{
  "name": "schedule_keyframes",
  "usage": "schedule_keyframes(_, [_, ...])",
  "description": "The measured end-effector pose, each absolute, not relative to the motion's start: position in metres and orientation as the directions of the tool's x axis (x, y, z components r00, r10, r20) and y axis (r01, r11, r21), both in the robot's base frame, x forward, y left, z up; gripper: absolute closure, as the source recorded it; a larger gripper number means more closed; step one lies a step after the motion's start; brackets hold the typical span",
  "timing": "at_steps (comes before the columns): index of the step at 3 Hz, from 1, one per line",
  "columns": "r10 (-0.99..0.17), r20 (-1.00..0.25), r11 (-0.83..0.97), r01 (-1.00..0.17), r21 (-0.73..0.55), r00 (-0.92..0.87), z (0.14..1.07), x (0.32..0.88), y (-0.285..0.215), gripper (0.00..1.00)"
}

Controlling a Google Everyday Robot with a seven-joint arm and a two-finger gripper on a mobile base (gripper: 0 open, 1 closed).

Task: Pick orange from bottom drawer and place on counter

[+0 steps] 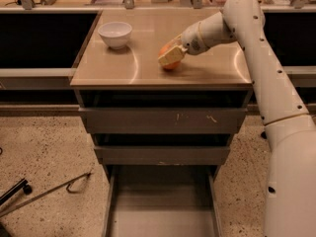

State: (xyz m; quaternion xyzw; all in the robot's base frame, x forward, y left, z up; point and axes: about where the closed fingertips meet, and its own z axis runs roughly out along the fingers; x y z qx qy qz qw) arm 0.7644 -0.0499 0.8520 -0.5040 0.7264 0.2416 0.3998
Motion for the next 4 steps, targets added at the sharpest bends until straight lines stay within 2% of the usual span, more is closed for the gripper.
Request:
schedule_keyframes(2, [-0.539, -0.824, 0.375, -0.926, -0.052, -0.172, 0.8519, 0.7644, -0.0499, 0.11])
schedule_keyframes(3, [-0.539, -0.824, 0.375, -0.926, -0.052, -0.172, 0.8519, 0.7644, -0.0498, 0.00])
schedule_keyframes(4, [-0.539, -0.824, 0.375, -0.926, -0.052, -0.172, 0.8519, 0.7644, -0.0498, 0.00])
